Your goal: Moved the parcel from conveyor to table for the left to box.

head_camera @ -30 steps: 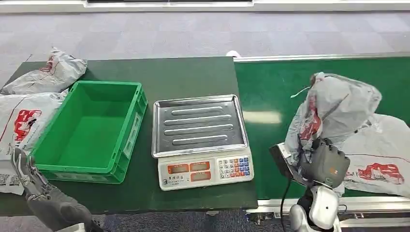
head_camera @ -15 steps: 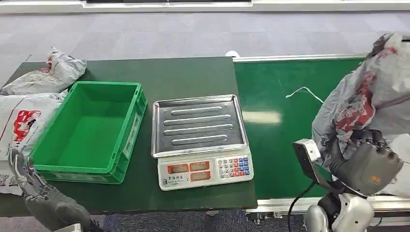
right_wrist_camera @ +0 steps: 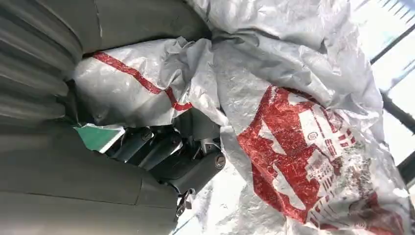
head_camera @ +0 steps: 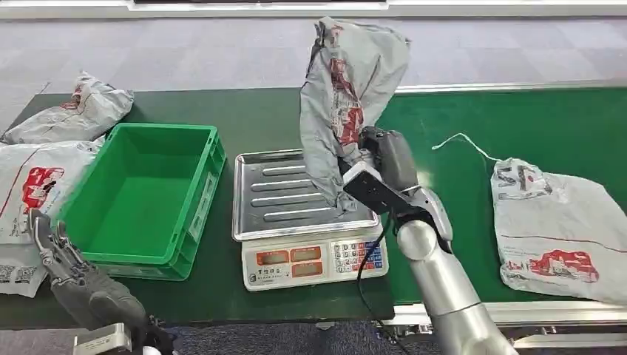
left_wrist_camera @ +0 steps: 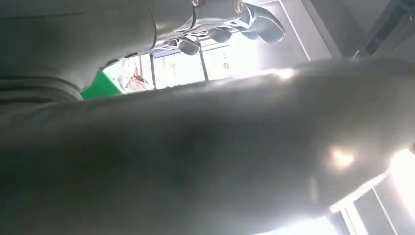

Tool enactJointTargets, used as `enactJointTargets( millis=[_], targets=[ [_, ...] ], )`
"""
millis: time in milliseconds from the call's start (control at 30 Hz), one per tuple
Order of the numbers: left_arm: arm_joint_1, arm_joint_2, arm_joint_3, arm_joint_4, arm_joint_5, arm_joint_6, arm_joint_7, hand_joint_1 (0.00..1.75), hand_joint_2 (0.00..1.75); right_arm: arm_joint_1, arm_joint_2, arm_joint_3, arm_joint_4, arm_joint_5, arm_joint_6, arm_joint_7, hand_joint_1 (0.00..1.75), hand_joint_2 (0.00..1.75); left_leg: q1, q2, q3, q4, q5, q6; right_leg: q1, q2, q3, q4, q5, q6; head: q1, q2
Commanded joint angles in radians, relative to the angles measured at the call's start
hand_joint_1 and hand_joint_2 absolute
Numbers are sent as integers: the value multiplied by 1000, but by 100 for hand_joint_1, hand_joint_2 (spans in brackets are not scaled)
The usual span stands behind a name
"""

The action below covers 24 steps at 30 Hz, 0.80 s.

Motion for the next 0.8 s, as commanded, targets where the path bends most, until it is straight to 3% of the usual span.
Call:
enactJointTargets(
  millis=[33, 100, 267, 467, 600, 800],
  targets=[
    [-45, 52, -44, 97, 12, 0, 5, 0, 0, -367, 119, 119, 578, -56, -17, -39, 175, 175, -1, 9, 1, -1, 0, 0, -1, 9, -3, 0, 3, -1, -1, 0],
    [-53, 58, -55, 109, 15, 0, 5, 0, 0, -364, 121, 141, 609, -40, -32, -5, 175, 175, 0, 8, 1, -1, 0, 0, -1, 9, -3, -1, 3, -2, 0, 0],
    [-37, 46, -28, 105, 5, 0, 5, 0, 0, -385, 114, 234, 744, 49, -25, 193, 175, 175, 0, 4, 3, -2, 1, 0, 0, 5, 0, -2, 2, -1, 0, 0],
    [-32, 45, -26, 99, 7, 0, 5, 0, 0, -389, 115, 240, 743, 55, -21, 205, 175, 175, -1, 2, 0, -1, 1, 0, 0, 3, -2, -1, 2, -1, 0, 0],
    [-15, 31, -16, 80, -1, 0, 5, 0, 0, -385, 108, 299, 738, 139, -70, 306, 175, 175, 0, 2, 0, -1, 1, 0, 0, 3, -3, -1, 2, -1, 0, 0],
    [18, 24, 4, 39, -7, 0, 5, 0, 0, -318, 82, 344, 650, 194, -90, 376, 175, 175, 0, 2, 0, -1, 0, 0, 0, 3, -2, -1, 1, -1, 0, 0]
  ],
)
